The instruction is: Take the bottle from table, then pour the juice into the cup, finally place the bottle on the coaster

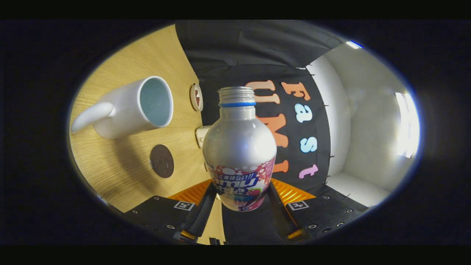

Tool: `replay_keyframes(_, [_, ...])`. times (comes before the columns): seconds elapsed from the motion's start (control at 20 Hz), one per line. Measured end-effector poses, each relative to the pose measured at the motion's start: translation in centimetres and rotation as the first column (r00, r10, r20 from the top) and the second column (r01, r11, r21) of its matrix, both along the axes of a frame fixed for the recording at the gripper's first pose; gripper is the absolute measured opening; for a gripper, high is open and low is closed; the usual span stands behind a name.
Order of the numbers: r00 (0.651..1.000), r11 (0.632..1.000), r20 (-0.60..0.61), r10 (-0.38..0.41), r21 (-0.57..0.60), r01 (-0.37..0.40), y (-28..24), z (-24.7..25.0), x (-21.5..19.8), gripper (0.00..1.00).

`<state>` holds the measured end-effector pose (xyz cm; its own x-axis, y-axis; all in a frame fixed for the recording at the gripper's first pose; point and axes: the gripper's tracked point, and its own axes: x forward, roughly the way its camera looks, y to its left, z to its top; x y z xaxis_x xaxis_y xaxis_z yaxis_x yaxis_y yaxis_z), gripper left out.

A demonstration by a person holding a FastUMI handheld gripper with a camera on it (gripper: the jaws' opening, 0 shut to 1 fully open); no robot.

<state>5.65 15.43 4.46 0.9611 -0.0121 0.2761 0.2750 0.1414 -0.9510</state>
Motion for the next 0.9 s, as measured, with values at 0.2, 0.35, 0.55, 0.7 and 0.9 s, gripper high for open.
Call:
replay_keyframes(0.2, [1.0,0.997,-0.016,0.009,-0.071,-0.01,0.54,-0.08,0.16,0.76])
replay_keyframes(0.35, [1.0,0.99,-0.012,0.002,-0.138,-0.004,0.67,0.14,0.21,0.76])
replay_keyframes(0.55, [1.0,0.987,-0.025,0.009,-0.157,-0.012,0.66,0.16,0.16,0.76])
replay_keyframes(0.7, [1.0,0.983,-0.028,0.004,-0.182,-0.009,0.53,0.05,0.1,0.76])
replay_keyframes(0.9, [1.0,0.971,-0.029,0.004,-0.24,-0.011,0.8,0.08,0.04,0.76])
